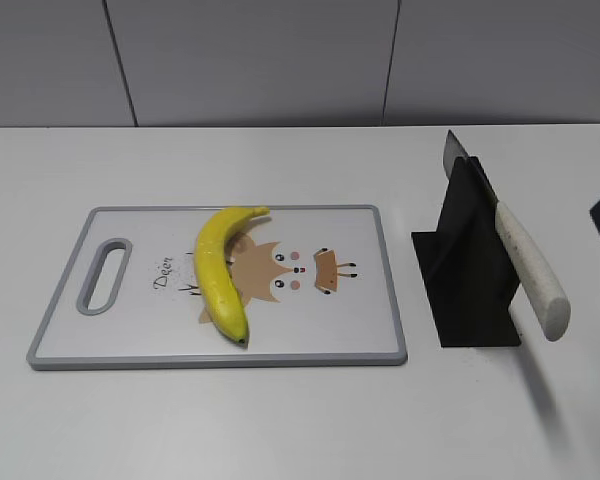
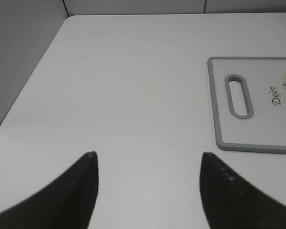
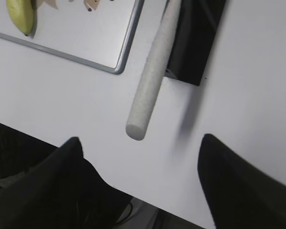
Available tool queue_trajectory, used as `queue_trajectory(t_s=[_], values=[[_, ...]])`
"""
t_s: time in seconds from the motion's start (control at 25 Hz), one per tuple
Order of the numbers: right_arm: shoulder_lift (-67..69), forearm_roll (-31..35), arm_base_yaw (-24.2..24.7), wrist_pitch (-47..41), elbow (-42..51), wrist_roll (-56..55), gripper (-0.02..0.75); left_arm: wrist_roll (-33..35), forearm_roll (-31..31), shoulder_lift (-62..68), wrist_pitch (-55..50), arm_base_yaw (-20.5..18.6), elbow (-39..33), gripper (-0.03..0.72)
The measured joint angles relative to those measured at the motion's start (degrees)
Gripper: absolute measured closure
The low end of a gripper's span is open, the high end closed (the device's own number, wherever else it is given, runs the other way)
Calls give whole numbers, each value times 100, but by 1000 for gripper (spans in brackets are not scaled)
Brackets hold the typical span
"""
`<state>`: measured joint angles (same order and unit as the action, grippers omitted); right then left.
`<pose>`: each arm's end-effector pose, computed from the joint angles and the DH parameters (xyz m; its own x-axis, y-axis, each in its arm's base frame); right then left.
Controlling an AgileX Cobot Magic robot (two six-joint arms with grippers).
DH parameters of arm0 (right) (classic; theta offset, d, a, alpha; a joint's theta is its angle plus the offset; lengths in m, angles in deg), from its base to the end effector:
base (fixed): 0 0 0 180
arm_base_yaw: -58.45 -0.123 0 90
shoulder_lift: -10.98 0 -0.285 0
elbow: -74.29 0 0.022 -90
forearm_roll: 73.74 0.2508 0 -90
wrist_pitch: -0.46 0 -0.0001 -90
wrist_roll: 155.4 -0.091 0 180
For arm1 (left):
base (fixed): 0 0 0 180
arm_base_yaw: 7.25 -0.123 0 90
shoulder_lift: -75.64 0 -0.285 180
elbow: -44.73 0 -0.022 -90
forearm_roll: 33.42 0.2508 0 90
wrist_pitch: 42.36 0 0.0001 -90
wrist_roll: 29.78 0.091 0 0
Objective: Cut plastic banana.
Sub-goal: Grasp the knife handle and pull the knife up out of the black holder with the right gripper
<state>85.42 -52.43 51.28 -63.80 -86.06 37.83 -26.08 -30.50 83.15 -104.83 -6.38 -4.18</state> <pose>0.2038 0.0557 0.3226 -0.8941 -0.1725 -0.4133 -0.3032 0.9123 0.2752 -0.0061 0.0042 0.2733 -0.4829 0.0953 -0.8705 0.0182 0.9949 0.0988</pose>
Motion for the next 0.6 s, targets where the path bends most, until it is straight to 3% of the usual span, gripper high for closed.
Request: queue_trajectory(t_s=[0.24, 0.6], values=[[757, -778, -797, 92, -277, -782, 182, 0, 0, 0, 0, 0, 0, 59], [2093, -1202, -1009, 430, -313, -1251, 193, 0, 0, 0, 0, 0, 0, 78]])
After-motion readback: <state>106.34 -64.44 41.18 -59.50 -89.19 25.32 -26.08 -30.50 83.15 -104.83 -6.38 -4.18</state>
